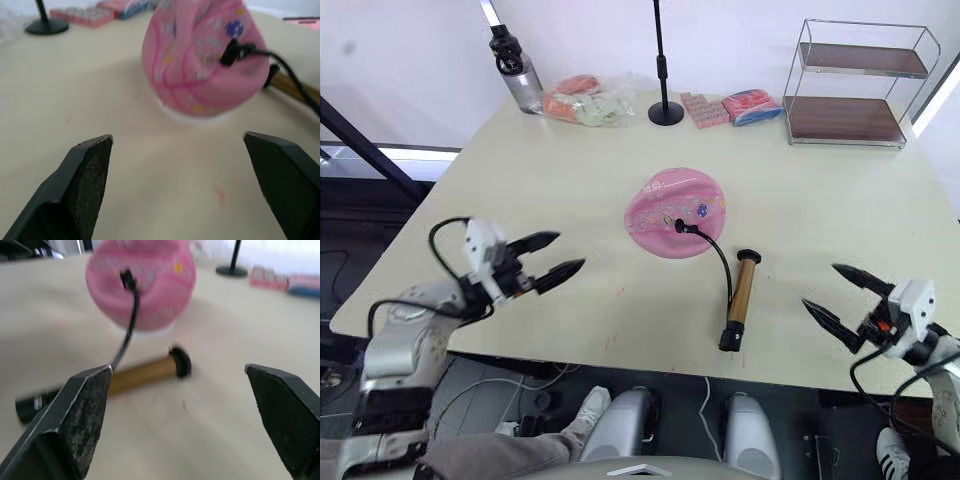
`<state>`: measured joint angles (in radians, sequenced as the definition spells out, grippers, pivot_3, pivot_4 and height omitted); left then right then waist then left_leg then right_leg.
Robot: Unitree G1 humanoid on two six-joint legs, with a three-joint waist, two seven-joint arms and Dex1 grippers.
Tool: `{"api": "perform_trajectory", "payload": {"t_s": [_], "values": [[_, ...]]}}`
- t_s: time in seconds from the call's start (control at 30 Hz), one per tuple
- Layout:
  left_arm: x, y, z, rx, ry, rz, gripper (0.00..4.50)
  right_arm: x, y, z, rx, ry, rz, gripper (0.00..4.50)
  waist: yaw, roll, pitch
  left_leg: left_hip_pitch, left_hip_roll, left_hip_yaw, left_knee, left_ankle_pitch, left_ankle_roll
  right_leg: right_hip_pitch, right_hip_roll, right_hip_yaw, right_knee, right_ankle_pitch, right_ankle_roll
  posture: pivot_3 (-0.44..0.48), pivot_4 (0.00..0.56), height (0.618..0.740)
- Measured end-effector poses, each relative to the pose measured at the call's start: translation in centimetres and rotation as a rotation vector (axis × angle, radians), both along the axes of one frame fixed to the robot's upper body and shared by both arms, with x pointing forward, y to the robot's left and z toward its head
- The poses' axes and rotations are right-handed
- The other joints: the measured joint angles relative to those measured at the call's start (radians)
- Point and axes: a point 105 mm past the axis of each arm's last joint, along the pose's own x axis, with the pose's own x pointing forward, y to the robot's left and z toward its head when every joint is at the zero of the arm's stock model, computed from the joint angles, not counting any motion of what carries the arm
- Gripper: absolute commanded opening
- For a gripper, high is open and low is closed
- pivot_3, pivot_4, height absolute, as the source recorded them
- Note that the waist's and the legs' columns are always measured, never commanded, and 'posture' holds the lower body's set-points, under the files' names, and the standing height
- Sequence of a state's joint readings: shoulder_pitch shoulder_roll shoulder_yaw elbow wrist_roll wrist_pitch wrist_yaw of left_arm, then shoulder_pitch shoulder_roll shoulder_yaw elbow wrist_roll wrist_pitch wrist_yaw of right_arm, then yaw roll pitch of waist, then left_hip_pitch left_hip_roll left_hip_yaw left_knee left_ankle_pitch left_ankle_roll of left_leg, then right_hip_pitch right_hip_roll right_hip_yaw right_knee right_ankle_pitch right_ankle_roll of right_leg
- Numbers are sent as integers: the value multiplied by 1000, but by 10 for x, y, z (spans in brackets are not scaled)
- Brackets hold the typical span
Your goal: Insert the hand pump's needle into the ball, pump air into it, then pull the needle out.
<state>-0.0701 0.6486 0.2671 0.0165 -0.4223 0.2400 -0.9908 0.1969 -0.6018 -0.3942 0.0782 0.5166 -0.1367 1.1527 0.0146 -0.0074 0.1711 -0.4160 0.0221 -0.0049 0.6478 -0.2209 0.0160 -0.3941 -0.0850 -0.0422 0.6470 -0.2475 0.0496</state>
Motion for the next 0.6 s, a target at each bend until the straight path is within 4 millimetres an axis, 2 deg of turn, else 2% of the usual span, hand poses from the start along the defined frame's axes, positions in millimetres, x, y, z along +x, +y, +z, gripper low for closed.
{"api": "perform_trajectory", "payload": {"t_s": [0.2, 0.33, 0.5, 0.6], "values": [[-19, 32, -18, 42, 44, 63, 4423, -17, -27, -9, -57, 50, -21, 4500, -1, 0, 0, 2, 2, 1, 0, 0, 0, 0, 0, 2, 0, 0, -1, 0, 150, 740], [-31, 44, -27, 60, 78, 69, 4423, -23, -37, -13, -69, 86, -15, 4500, -1, 0, 0, 1, 3, 1, 0, 0, 0, -1, 1, 3, 0, 0, -1, 0, 150, 740], [-34, 43, -29, 62, 88, 57, 4423, -24, -42, -10, -90, 75, -8, 4500, 0, 0, 0, 1, 4, 2, 0, 0, 0, -1, 1, 3, 0, 0, -1, 0, 150, 740], [-38, 33, -28, 63, 91, 30, 4423, -26, -41, -9, -86, 76, 3, 4500, 0, 0, 0, 1, 5, 2, 0, 0, 0, -2, 1, 4, 0, 1, -1, 0, 150, 740]]}}
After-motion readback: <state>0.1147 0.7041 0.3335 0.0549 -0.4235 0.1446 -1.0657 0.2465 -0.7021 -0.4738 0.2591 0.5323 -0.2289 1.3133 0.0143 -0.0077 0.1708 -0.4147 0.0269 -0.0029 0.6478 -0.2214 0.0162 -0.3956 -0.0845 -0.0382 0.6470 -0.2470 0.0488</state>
